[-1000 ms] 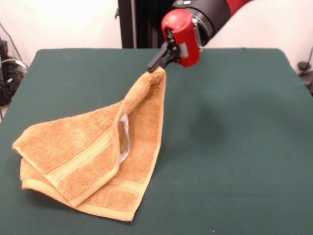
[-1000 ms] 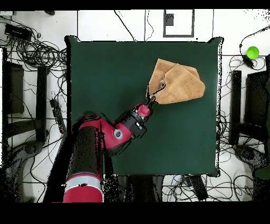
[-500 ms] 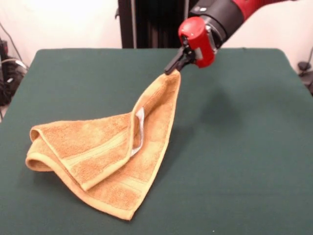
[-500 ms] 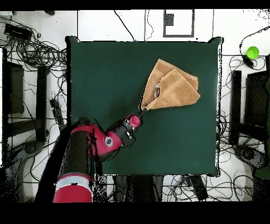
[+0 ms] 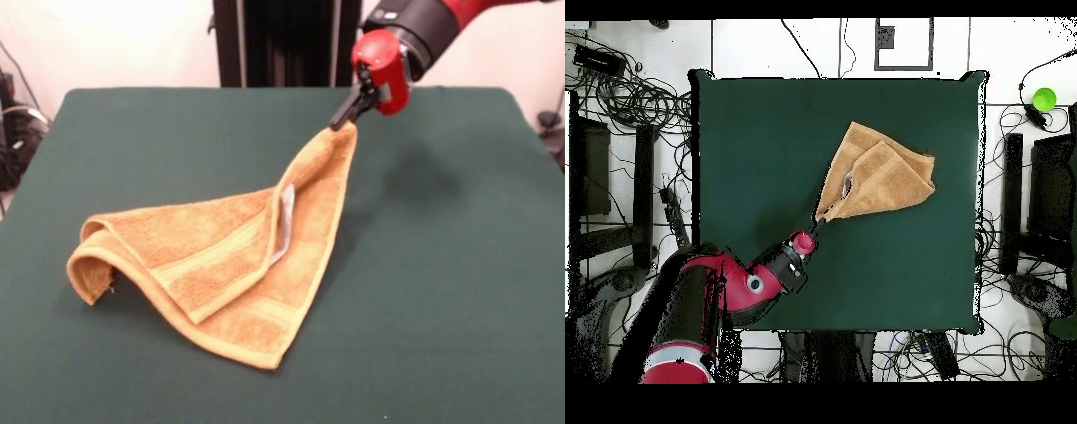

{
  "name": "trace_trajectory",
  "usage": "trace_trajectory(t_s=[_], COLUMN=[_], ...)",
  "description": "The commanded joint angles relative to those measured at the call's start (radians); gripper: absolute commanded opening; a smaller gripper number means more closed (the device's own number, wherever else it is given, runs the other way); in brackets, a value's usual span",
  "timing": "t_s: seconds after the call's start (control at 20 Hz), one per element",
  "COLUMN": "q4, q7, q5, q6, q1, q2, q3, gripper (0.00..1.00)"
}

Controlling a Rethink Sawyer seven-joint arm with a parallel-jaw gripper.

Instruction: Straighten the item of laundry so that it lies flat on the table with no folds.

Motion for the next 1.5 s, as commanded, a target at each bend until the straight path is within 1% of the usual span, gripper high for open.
trace_trajectory(t_s=[0.05, 0.25, 0.45, 0.65, 0.8, 0.95, 1.05, 1.15, 1.2, 1.3, 1.45, 1.5], q4=[0.108, 0.128, 0.161, 0.184, 0.209, 0.222, 0.216, 0.207, 0.208, 0.187, 0.182, 0.184], q7=[0.375, 0.349, 0.366, 0.392, 0.441, 0.437, 0.435, 0.506, 0.583, 0.528, 0.639, 0.662], q5=[0.033, 0.079, 0.079, 0.046, -0.007, -0.004, -0.002, -0.058, -0.131, -0.111, -0.196, -0.212], q6=[-0.138, -0.153, -0.187, -0.221, -0.251, -0.275, -0.271, -0.245, -0.223, -0.288, -0.293, -0.292], q1=[0.073, 0.101, 0.153, 0.21, 0.264, 0.293, 0.308, 0.335, 0.354, 0.312, 0.307, 0.307], q2=[-0.027, -0.059, -0.102, -0.142, -0.19, -0.223, -0.22, -0.198, -0.184, -0.146, -0.103, -0.103], q3=[0.078, 0.079, 0.074, 0.08, 0.082, 0.08, 0.074, 0.063, 0.064, 0.087, 0.119, 0.126], gripper=[0.0, 0.0, 0.0, 0.0, 0.0, 0.0, 0.0, 0.0, 0.0, 0.0, 0.0, 0.0])
